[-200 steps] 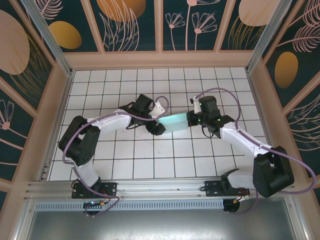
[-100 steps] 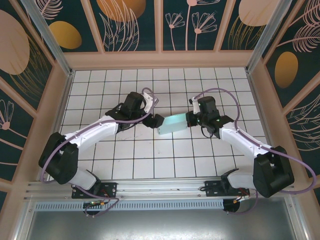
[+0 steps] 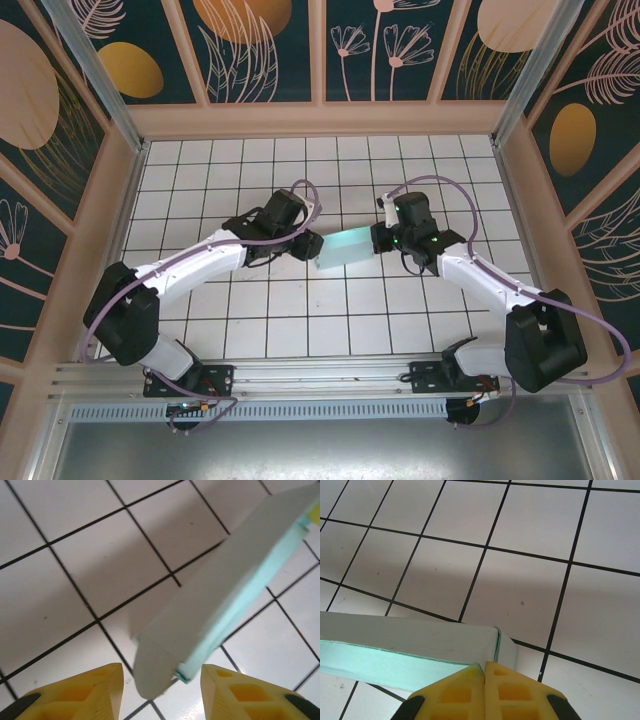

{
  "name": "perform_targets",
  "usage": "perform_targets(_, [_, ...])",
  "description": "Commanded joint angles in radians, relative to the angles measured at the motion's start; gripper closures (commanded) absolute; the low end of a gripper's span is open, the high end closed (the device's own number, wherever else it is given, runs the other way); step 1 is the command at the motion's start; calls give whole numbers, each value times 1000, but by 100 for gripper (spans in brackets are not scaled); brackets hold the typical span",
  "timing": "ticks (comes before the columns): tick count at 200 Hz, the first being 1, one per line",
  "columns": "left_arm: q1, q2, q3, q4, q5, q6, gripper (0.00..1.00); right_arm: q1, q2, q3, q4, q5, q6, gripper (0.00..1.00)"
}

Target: Fold the paper box

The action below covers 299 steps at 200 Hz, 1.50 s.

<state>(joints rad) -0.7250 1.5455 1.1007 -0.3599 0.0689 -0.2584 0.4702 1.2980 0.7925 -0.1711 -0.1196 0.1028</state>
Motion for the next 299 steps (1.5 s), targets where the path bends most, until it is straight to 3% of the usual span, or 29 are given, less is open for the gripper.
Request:
perform_targets(1, [5, 33, 51, -95, -118, -26, 62, 15, 5, 4, -62, 14, -11, 100])
perform_targets(92, [3, 42, 87, -119, -52, -33, 83, 15, 12, 14, -63, 5, -11, 100])
perform_targets(119, [3, 44, 97, -106, -24, -51, 84, 21, 12, 20, -71, -3, -18, 100])
perform_targets(140, [4, 50, 100, -102, -26, -62, 74, 27, 15, 20, -74, -2, -18, 100])
perform_targets(161, [3, 54, 103, -103, -36, -64, 73, 30, 15, 16, -73, -1, -18, 100])
perform_targets(198, [2, 81, 136, -140, -55, -60, 84, 33, 14, 20, -74, 1, -12, 100])
perform_targets(250, [0, 81, 126, -142, -31, -69, 88, 33, 14, 30, -81, 9, -14, 100])
perform_targets(280, [0, 85, 140, -135, -55, -140, 97, 35, 14, 36, -87, 8, -14, 100])
perform_targets(299, [0, 95, 138, -111, -15, -202, 100, 37, 11, 31, -91, 9, -16, 100])
